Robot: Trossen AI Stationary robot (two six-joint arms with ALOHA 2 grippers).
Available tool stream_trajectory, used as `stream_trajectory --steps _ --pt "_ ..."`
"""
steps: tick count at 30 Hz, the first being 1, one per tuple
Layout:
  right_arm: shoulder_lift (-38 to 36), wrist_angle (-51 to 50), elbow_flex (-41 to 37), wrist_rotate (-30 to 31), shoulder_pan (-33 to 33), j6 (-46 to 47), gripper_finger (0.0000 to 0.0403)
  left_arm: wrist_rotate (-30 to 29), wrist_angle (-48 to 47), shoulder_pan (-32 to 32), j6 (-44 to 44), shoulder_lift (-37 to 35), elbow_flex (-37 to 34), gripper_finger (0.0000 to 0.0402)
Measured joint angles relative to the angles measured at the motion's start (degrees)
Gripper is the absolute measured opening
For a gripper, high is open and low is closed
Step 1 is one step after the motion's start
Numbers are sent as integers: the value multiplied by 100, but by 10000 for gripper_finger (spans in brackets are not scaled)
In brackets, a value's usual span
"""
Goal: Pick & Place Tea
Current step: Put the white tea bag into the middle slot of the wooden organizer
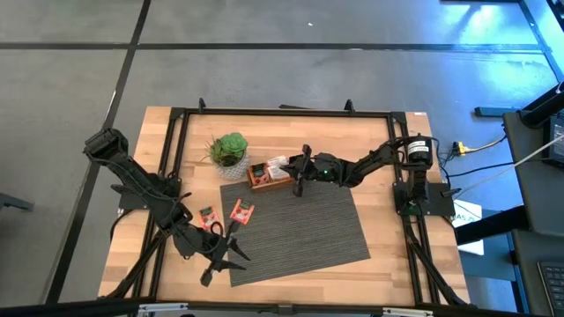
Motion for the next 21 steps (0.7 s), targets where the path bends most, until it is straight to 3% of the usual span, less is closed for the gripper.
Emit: stream_trajectory --steps 11,15,21 --pt "0 -145 0 -14 2 -267 13 -2 -6 0 0 0 0 115" --pt "0 -113 0 65 4 -421 50 -2 -6 0 -2 0 0 114" --pt "-202 -145 -2 931 32 -361 113 -2 -6 0 -48 2 0 112"
